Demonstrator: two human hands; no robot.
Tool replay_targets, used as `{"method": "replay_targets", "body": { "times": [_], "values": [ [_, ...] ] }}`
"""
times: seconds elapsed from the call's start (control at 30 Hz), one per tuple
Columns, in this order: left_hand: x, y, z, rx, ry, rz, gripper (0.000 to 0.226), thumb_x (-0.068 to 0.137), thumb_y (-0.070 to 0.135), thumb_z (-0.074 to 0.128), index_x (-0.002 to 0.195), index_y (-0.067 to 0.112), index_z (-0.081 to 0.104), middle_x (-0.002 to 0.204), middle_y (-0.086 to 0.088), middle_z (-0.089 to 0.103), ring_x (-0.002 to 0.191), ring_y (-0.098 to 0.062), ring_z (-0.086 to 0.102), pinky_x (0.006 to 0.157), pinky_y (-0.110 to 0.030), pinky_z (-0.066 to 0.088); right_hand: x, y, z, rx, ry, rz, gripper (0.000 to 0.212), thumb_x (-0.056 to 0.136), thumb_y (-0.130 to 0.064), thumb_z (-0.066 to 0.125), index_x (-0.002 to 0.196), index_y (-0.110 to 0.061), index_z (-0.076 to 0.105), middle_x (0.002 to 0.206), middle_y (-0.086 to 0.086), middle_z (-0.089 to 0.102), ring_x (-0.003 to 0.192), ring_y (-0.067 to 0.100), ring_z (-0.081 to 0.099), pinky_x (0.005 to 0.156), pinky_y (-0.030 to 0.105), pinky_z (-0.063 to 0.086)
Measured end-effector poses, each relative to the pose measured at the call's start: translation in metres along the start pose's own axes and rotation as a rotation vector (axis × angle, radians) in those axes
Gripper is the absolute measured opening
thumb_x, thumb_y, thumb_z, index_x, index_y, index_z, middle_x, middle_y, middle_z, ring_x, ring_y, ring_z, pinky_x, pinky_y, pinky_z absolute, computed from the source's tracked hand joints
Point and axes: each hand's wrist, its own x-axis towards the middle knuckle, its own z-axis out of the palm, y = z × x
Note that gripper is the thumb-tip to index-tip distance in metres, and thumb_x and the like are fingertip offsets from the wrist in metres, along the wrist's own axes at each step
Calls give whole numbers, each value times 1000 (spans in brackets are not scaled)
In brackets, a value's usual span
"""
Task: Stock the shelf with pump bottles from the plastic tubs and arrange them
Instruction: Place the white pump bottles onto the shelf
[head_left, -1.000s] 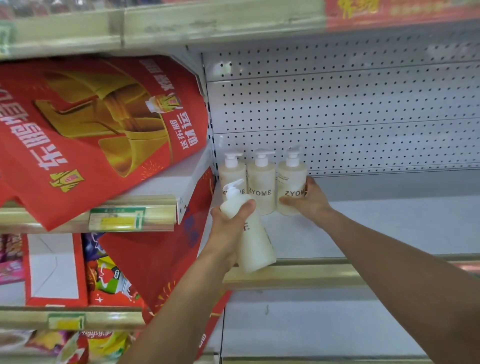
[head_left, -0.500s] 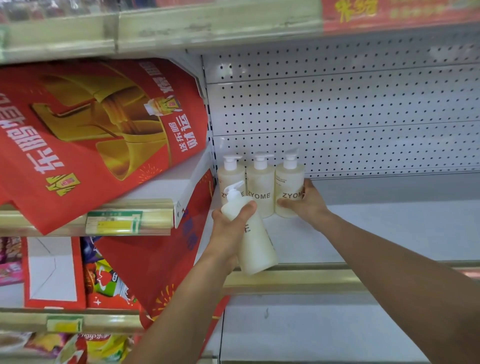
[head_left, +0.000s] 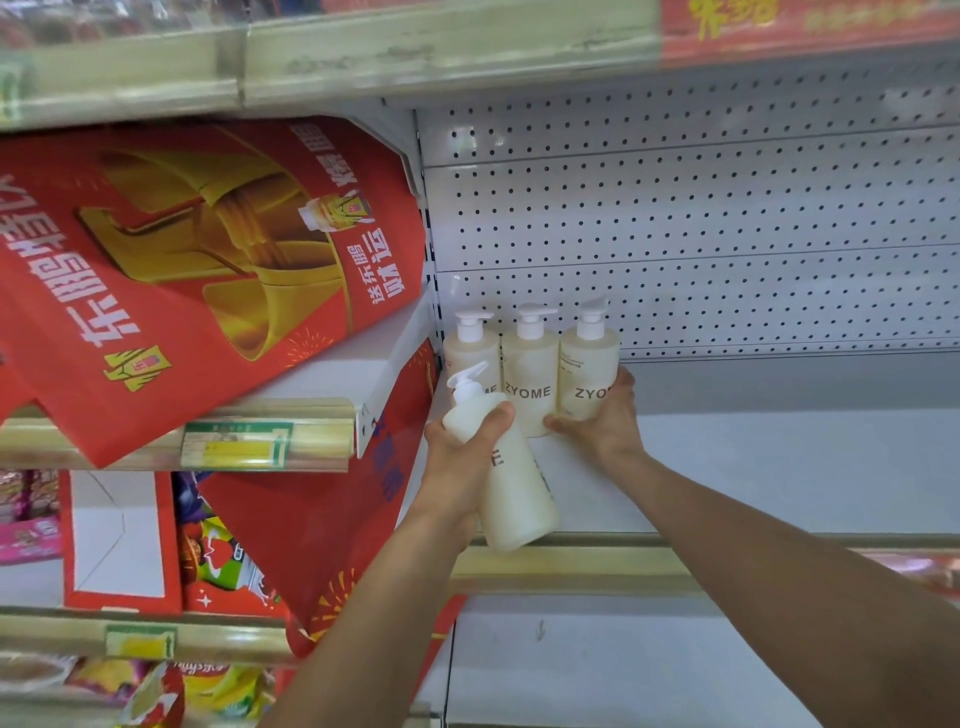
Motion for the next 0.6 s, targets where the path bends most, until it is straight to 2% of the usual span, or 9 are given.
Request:
{"method": "replay_targets", "body": {
  "times": [0.13,0.2,0.27,0.33,0.37,0.43,0.5,0.53,0.6],
  "values": [
    [-4,3,-1,-6,2,-5,67,79,40,78,131,16,43,114,-11,66,94,-27,71,61,-37,60,-8,-8,-10,-16,-1,43,123,62,-30,91,152,-11,9,149,12,28,142,28,23,112,46,29],
    [-7,6,-2,-13,3,7,71,74,43,80,129,16,45,115,-12,66,93,-26,71,59,-36,59,-21,-18,-20,-9,47,11,107,74,-34,82,152,-11,13,149,11,29,141,26,25,111,45,31],
    [-9,9,-4,-23,-7,18,80,63,48,81,128,16,48,116,-13,67,93,-27,71,58,-35,58,-41,-30,-32,46,25,-88,76,82,-36,74,142,-15,33,134,5,43,125,22,43,99,36,43],
    [-12,12,-5,-41,0,34,85,58,49,80,129,16,49,117,-14,66,96,-29,71,61,-37,59,-68,-44,-41,99,-97,-150,50,85,-39,70,125,-18,48,118,-3,52,106,15,54,83,23,46],
    [-13,14,-4,-54,-1,43,87,57,50,81,130,15,49,118,-14,66,97,-31,70,64,-40,60,-81,-50,-45,104,-184,-157,45,85,-43,69,121,-20,52,115,-6,54,103,11,55,80,21,46],
    [-16,20,-2,-93,-23,72,94,53,51,83,132,13,48,117,-14,68,99,-31,70,74,-48,61,-106,-64,-50,135,-427,-115,46,85,-51,66,119,-22,55,113,-8,58,100,10,60,81,25,51],
    [-21,27,1,-92,-38,109,95,53,52,82,132,12,48,117,-12,69,100,-27,71,81,-49,60,-127,-75,-49,201,-655,-58,47,82,-50,70,118,-25,54,111,-8,63,97,10,65,83,32,57],
    [-24,30,2,-78,-29,120,92,55,52,80,132,12,49,117,-12,68,100,-26,71,82,-48,59,-134,-79,-47,203,-686,-56,48,79,-44,75,117,-27,51,110,-9,62,94,7,66,81,33,58],
    [-29,38,2,-51,-24,120,80,64,51,77,129,11,51,115,-14,69,100,-28,70,85,-51,58,-143,-85,-43,181,-617,-78,54,76,-31,81,117,-24,46,109,-8,60,89,6,65,74,33,59]
  ]
}}
